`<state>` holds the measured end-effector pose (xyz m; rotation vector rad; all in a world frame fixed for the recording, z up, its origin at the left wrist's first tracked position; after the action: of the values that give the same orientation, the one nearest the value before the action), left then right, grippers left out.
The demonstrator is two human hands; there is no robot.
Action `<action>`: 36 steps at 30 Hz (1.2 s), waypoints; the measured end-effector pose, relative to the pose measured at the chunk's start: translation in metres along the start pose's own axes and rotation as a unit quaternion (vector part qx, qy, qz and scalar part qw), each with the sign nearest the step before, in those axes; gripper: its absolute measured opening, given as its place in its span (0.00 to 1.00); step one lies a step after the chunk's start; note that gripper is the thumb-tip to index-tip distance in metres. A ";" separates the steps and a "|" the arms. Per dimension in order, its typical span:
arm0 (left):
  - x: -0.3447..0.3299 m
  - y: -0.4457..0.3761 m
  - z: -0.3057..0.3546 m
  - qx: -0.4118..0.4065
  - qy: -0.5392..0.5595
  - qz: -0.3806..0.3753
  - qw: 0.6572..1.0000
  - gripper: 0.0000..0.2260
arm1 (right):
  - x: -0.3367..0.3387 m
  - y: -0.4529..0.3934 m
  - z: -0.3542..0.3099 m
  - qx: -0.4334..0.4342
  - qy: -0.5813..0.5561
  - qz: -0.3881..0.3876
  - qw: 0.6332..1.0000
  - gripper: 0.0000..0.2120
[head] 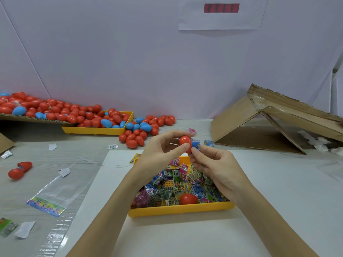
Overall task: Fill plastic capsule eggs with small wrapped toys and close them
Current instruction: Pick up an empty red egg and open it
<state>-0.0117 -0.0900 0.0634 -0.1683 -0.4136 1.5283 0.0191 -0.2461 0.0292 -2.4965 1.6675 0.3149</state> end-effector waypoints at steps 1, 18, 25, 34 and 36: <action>-0.001 0.000 0.000 -0.002 0.004 0.000 1.000 0.12 | 0.000 0.000 0.000 0.001 -0.003 0.000 1.000 0.12; -0.001 -0.003 -0.002 -0.008 0.060 0.006 0.998 0.13 | 0.002 0.005 -0.022 0.120 0.130 0.018 0.984 0.14; -0.003 -0.002 0.001 -0.022 0.058 0.022 0.998 0.14 | 0.003 0.004 -0.024 0.145 0.179 0.011 0.973 0.12; -0.009 0.000 0.004 -0.052 0.001 0.028 0.998 0.19 | 0.010 0.003 -0.027 0.158 0.196 0.022 0.968 0.11; -0.010 0.000 0.004 -0.061 -0.039 0.005 0.997 0.24 | 0.011 0.002 -0.028 0.168 0.212 0.029 0.962 0.11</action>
<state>-0.0128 -0.1005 0.0651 -0.2054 -0.5698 1.5236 0.0242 -0.2627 0.0533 -2.3669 1.7530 -0.4966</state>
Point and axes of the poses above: each hand's wrist, its own y-axis away from the middle knuckle, its own x-axis out of the back of the hand, z = x × y, the point moved 7 cm from there along -y, towards the middle knuckle, and after that the axes turned 1 degree about x, right-handed, at the moved point
